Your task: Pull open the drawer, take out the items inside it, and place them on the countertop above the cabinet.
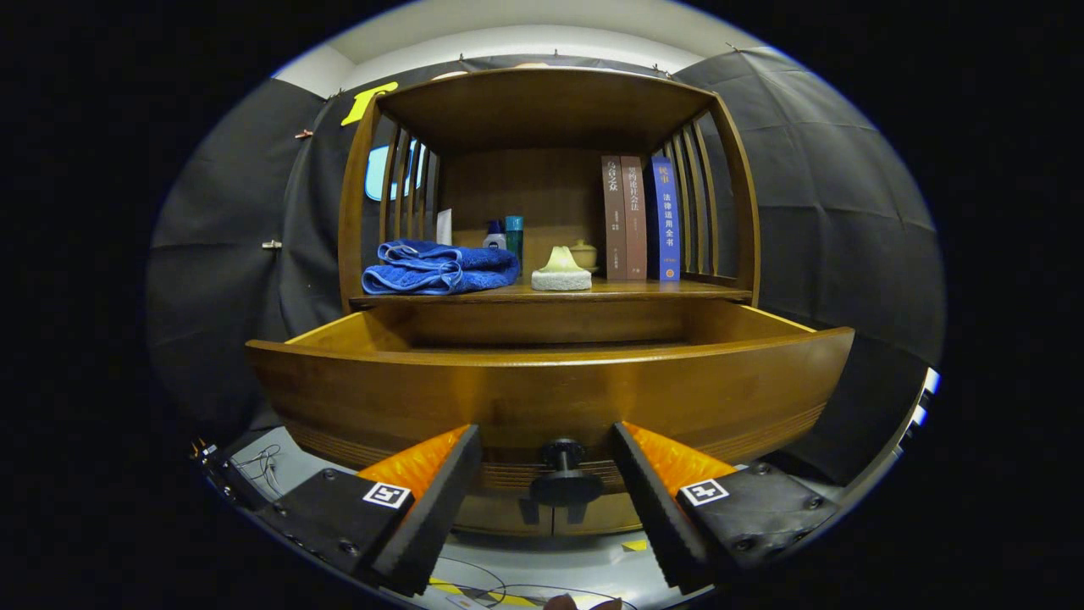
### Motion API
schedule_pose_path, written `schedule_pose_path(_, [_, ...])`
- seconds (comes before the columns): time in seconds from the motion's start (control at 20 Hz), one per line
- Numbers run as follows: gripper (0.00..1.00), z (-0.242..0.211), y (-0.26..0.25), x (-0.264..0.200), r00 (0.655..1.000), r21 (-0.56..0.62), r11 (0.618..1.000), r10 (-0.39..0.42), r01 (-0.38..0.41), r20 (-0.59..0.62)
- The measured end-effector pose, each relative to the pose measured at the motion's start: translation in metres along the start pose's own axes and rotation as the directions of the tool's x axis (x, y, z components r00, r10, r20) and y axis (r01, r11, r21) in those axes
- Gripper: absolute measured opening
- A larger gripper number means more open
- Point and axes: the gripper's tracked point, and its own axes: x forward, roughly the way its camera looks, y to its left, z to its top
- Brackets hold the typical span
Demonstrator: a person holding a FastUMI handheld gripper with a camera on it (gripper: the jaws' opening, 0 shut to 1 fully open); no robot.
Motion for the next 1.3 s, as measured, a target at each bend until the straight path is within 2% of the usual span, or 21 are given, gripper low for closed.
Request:
schedule_pose_path(0.45, [1.0,0.017,0.0,0.028,1.0,-0.014,1.0,0.007,-0.006,0.002])
schedule_pose_path(1.3, [1.0,0.032,0.003,0.143,1.0,-0.057,0.998,-0.003,0.003,-0.004])
